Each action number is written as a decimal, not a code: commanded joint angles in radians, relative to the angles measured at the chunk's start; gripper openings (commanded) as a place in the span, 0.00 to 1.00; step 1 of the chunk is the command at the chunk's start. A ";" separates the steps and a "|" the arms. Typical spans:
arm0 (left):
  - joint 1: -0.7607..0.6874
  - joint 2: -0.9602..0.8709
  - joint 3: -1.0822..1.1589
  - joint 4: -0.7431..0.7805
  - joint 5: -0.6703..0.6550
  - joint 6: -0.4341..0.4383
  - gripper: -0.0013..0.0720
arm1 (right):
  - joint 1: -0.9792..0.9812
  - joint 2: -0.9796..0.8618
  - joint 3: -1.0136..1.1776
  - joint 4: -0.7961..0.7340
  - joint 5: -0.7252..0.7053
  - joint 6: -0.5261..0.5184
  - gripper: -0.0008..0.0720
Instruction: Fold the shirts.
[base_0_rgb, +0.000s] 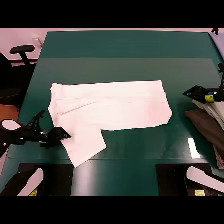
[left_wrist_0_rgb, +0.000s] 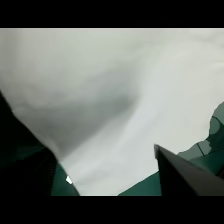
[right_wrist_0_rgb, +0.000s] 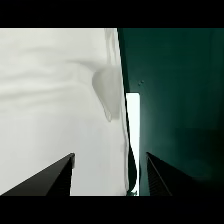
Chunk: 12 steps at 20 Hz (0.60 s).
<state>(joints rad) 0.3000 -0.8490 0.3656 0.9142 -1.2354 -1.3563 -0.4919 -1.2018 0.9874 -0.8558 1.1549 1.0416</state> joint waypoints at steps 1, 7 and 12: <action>-0.041 0.000 -0.007 -0.062 0.068 -0.031 0.94 | 0.000 0.001 0.003 0.000 -0.002 0.005 0.70; -0.041 0.000 -0.006 -0.188 0.116 0.058 0.05 | -0.005 -0.032 -0.009 0.000 0.051 0.050 0.70; -0.041 0.000 0.027 -0.268 0.117 0.113 0.05 | -0.008 -0.114 -0.168 -0.004 0.111 0.092 0.70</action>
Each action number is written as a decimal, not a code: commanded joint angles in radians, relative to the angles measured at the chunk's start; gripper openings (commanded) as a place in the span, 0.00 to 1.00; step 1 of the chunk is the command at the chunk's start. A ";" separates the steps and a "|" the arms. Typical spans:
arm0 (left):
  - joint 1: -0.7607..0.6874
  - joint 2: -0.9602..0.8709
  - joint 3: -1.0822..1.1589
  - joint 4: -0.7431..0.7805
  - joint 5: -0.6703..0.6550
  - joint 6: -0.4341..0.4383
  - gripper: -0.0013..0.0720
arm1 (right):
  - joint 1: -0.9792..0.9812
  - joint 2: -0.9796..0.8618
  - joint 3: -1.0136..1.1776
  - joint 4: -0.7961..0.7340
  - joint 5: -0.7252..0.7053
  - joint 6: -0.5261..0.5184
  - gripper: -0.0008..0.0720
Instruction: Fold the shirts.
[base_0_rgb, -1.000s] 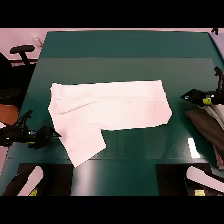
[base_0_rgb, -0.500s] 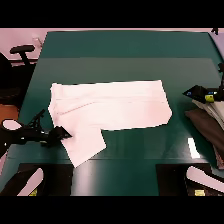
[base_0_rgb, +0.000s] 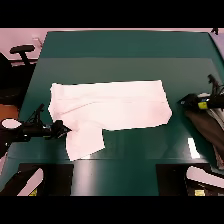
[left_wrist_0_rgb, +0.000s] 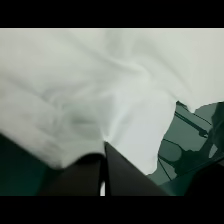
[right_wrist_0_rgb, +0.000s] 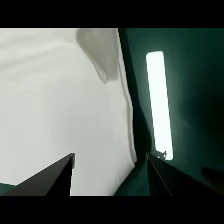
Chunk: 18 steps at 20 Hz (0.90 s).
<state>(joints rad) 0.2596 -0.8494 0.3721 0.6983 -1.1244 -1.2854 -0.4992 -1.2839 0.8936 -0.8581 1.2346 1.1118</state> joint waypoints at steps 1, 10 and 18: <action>0.000 0.000 0.039 -0.051 0.007 0.050 0.05 | -0.001 -0.027 -0.108 -0.002 0.021 0.021 0.70; 0.000 0.000 0.104 -0.051 0.021 0.064 0.05 | 0.056 0.030 -0.246 -0.005 -0.085 -0.014 0.70; 0.000 0.000 0.150 -0.056 -0.041 0.113 0.05 | 0.195 0.034 -0.220 0.109 -0.127 -0.019 0.03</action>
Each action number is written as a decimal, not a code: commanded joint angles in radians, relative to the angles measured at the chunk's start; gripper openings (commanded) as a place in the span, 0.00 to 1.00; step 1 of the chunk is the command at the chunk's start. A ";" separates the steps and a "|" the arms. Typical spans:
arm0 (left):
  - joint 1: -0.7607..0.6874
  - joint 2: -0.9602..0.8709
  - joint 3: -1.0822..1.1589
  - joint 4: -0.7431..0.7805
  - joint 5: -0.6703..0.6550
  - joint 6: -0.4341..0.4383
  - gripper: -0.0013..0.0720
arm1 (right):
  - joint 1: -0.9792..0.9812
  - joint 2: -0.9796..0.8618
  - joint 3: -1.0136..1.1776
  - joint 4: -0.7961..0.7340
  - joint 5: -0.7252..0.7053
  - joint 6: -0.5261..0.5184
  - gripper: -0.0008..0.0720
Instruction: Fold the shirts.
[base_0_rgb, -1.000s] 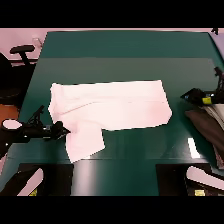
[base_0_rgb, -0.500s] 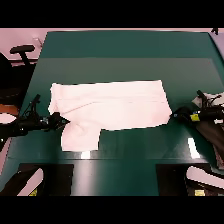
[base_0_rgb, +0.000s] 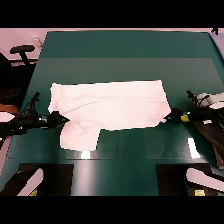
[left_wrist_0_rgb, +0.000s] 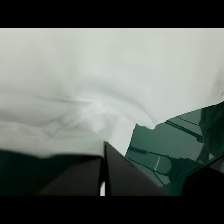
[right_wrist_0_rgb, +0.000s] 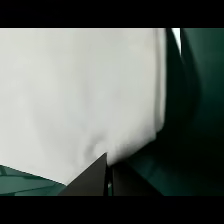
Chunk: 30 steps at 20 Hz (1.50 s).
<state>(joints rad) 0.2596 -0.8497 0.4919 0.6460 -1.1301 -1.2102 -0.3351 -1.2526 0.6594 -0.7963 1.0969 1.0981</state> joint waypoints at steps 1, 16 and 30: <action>0.000 0.001 0.062 -0.004 -0.040 0.061 0.05 | 0.037 0.009 0.032 0.046 0.026 -0.005 0.03; 0.000 -0.148 0.229 -0.232 0.457 0.357 0.05 | 0.113 -0.257 0.628 0.168 0.078 0.044 0.03; -0.193 -0.543 0.463 -0.255 0.662 0.610 0.05 | 0.082 -0.573 0.843 0.169 0.076 0.049 0.03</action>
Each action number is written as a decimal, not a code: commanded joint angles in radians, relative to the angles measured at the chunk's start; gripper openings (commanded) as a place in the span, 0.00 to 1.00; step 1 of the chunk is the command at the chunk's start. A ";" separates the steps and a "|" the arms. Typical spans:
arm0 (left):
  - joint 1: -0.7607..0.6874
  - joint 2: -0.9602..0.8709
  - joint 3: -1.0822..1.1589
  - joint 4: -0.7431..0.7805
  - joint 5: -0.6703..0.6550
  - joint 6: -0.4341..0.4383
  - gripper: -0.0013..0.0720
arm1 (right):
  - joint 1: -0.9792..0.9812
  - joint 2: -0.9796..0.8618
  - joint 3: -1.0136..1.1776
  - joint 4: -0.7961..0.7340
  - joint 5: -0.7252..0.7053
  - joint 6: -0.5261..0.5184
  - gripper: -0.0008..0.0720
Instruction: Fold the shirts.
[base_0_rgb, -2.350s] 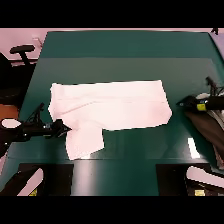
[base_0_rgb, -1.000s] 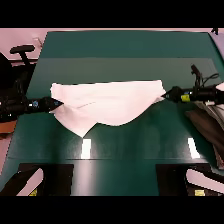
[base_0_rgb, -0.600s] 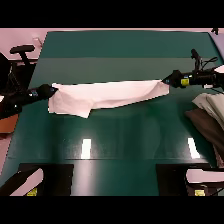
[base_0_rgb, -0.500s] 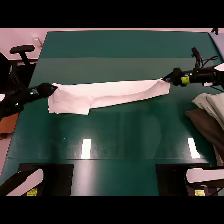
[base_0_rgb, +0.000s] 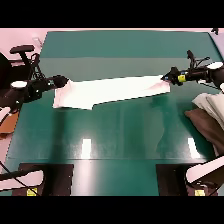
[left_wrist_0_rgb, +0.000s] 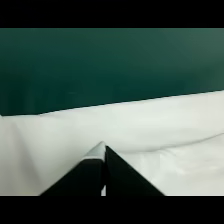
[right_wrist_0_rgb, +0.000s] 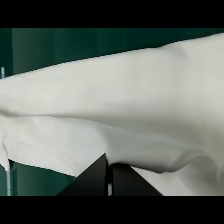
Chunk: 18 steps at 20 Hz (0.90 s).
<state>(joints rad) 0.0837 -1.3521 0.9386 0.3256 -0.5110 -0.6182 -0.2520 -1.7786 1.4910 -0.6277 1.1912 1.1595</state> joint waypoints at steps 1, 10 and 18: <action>-0.018 -0.042 0.017 0.105 0.051 0.018 0.05 | -0.001 -0.058 0.011 0.000 -0.024 -0.017 0.03; -0.018 -0.042 0.017 0.198 0.135 0.018 0.05 | -0.001 -0.071 0.012 0.010 -0.103 -0.017 0.34; 0.023 -0.039 0.059 0.210 0.059 -0.049 0.94 | -0.119 -0.007 0.012 0.059 -0.118 -0.051 0.48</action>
<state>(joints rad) 0.0807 -1.3918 0.9703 0.5274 -0.3962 -0.6170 -0.3225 -1.8149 1.5017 -0.5869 1.0798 1.1252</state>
